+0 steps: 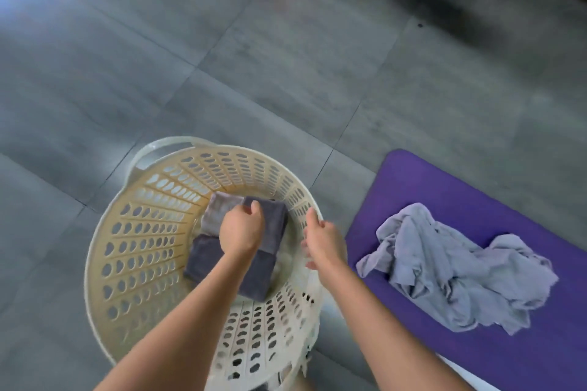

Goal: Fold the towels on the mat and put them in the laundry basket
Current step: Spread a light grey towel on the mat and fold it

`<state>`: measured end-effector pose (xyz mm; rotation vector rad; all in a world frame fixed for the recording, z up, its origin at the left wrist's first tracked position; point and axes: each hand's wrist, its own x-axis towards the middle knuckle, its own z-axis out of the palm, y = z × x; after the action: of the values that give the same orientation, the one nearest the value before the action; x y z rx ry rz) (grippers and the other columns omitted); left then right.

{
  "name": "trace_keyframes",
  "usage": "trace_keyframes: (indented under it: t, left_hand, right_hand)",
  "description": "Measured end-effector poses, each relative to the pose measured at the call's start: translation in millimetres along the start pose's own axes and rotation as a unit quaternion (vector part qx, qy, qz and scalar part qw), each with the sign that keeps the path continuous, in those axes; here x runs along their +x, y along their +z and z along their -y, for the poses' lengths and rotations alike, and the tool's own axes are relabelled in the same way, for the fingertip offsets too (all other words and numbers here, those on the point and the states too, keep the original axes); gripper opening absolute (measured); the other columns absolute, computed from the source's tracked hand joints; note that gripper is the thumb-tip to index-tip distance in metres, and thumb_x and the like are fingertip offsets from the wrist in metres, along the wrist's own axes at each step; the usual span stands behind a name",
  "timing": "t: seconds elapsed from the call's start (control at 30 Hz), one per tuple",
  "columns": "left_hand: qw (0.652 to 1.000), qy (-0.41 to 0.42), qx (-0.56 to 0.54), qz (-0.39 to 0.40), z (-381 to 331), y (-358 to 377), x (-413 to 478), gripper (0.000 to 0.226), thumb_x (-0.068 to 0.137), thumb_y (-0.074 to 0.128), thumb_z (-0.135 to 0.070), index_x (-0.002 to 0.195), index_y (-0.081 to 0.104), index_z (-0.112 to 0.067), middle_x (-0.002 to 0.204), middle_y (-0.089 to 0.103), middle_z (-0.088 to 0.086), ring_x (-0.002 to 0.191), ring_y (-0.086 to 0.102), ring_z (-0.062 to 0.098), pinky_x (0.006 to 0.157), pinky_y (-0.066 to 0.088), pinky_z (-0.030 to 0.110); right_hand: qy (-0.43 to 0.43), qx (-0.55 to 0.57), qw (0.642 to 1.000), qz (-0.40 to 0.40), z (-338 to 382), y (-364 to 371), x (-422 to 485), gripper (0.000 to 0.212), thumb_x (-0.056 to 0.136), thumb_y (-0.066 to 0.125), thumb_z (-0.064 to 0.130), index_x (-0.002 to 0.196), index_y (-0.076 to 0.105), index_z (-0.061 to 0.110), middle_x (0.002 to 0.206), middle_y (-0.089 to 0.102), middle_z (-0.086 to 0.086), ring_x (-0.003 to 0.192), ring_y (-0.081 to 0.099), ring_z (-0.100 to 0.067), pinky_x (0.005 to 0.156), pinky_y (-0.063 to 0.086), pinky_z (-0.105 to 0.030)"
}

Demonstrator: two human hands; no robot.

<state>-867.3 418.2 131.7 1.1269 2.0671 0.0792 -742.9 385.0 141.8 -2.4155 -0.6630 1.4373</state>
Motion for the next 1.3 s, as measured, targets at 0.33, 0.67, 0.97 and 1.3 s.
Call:
trace_keyframes:
  t: [0.33, 0.67, 0.97, 1.3]
  left_hand:
    - [0.998, 0.056, 0.008, 0.028, -98, -14, -251, 0.035, 0.096, 0.037, -0.028, 0.089, 0.061, -0.003, 0.089, 0.060, 0.012, 0.091, 0.056, 0.032, 0.071, 0.033, 0.029]
    - [0.967, 0.145, -0.135, 0.161, -123, 10, -440, 0.026, 0.064, 0.049, -0.039, 0.062, 0.056, -0.013, 0.061, 0.055, 0.001, 0.064, 0.049, 0.019, 0.066, 0.039, 0.032]
    - [0.937, 0.216, -0.107, 0.253, -182, 72, -540, 0.016, 0.090, 0.055, -0.022, 0.083, 0.065, -0.012, 0.073, 0.065, 0.000, 0.064, 0.058, 0.013, 0.060, 0.043, 0.023]
    - [0.958, 0.158, -0.131, 0.202, -258, 255, -580, 0.020, 0.088, 0.054, -0.018, 0.082, 0.065, -0.003, 0.074, 0.065, 0.005, 0.071, 0.057, 0.018, 0.066, 0.044, 0.028]
  right_hand:
    - [0.048, 0.190, 0.980, -0.048, -79, -195, -106, 0.045, 0.096, 0.035, 0.038, 0.061, 0.049, 0.014, 0.050, 0.054, -0.002, 0.046, 0.042, -0.017, 0.053, 0.034, -0.028]
    - [0.104, 0.256, 0.950, -0.148, -295, -366, -221, 0.039, 0.094, 0.046, 0.038, 0.070, 0.056, 0.009, 0.061, 0.060, -0.009, 0.051, 0.045, -0.018, 0.048, 0.030, -0.027]
    - [0.111, -0.012, 0.981, -0.158, -427, -503, -260, 0.037, 0.094, 0.042, 0.033, 0.067, 0.054, 0.011, 0.082, 0.068, -0.012, 0.081, 0.062, -0.028, 0.069, 0.043, -0.031]
    - [0.092, -0.176, 0.976, -0.086, -526, -624, -152, 0.036, 0.095, 0.040, 0.039, 0.066, 0.043, 0.018, 0.096, 0.063, -0.008, 0.089, 0.057, -0.027, 0.070, 0.038, -0.028]
